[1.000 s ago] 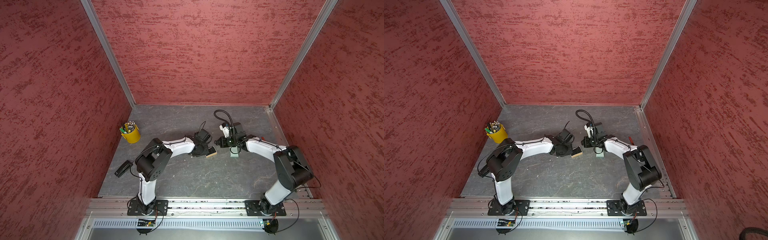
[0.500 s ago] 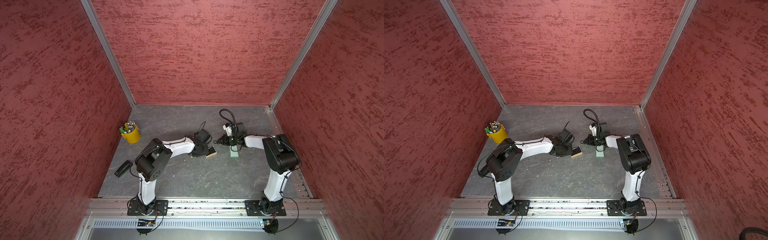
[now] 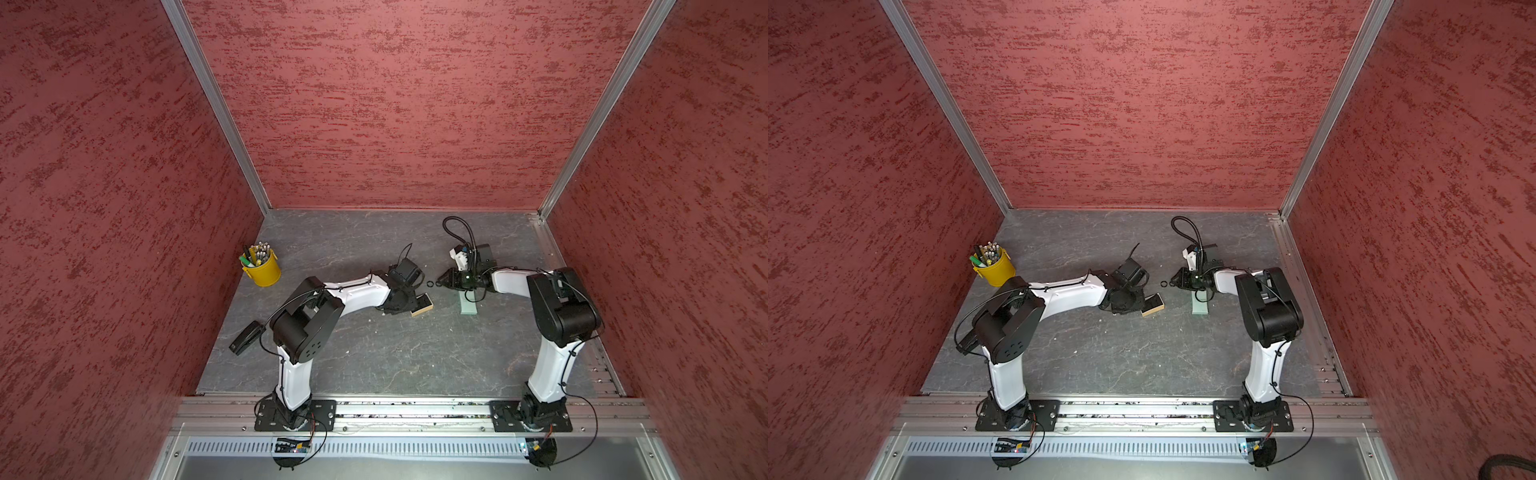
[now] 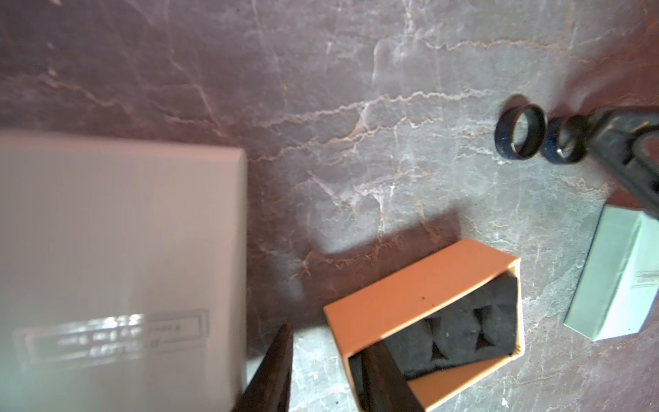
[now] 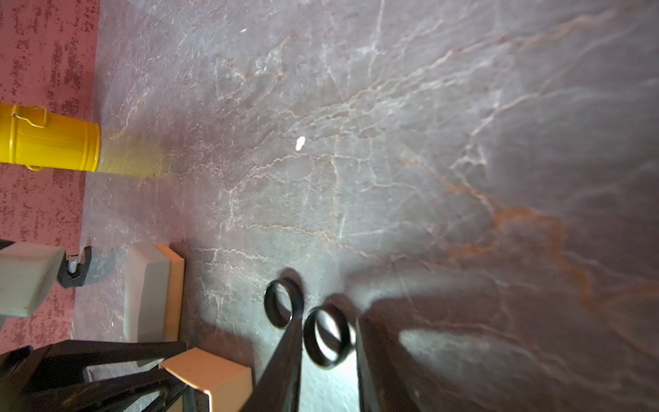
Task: Take the rings out of the lift-off lid box
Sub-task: Place the ring at the center of the board.
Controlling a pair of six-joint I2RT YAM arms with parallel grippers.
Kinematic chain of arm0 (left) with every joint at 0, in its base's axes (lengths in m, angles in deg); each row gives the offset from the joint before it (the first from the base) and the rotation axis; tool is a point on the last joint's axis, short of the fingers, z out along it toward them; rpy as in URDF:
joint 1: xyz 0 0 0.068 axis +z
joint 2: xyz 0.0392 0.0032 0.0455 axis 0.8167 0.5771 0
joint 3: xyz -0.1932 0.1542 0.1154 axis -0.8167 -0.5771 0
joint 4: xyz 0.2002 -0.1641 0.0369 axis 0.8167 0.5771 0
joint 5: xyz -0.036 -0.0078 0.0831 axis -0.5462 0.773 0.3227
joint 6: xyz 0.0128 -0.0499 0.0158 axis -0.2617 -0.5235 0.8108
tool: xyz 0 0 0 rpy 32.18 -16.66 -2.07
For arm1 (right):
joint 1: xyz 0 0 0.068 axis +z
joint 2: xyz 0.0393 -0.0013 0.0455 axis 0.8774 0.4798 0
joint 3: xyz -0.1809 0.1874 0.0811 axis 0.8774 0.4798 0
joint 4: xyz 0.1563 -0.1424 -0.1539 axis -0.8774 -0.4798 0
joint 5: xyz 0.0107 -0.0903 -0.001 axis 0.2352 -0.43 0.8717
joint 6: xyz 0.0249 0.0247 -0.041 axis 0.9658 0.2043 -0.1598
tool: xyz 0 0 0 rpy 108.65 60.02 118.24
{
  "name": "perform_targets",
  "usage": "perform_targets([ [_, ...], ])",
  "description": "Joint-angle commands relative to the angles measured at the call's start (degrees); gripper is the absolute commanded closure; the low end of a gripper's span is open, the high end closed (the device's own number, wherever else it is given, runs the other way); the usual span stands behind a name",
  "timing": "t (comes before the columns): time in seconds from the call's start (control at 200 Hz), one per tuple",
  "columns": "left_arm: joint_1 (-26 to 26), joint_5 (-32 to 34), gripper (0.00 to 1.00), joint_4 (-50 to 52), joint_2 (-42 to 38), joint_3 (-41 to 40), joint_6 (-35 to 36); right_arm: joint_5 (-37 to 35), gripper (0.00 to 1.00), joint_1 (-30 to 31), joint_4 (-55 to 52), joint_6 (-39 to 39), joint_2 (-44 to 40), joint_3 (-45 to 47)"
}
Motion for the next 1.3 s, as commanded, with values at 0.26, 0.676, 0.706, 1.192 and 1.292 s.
perform_targets([
  [0.26,-0.31,0.75,0.66,1.06,-1.35,0.71,-0.26,-2.15,0.80,2.92,-4.20,-0.25,-14.83,2.13],
  [0.676,-0.40,0.72,0.66,1.05,-1.08,0.80,-0.59,-7.52,0.92,16.09,-8.95,0.39,-14.96,3.30],
  [0.706,-0.35,0.71,0.66,0.98,-1.00,0.79,-0.61,-7.74,0.92,16.44,-9.09,0.16,-14.56,3.32],
  [1.192,-0.39,0.83,0.66,0.55,-1.26,0.26,-0.73,-14.51,0.94,17.34,-12.90,-3.30,-7.68,0.89],
  [1.292,-0.36,0.57,0.66,0.26,-1.26,0.12,-0.88,-15.72,0.94,17.48,-13.42,-3.89,-6.95,0.53],
])
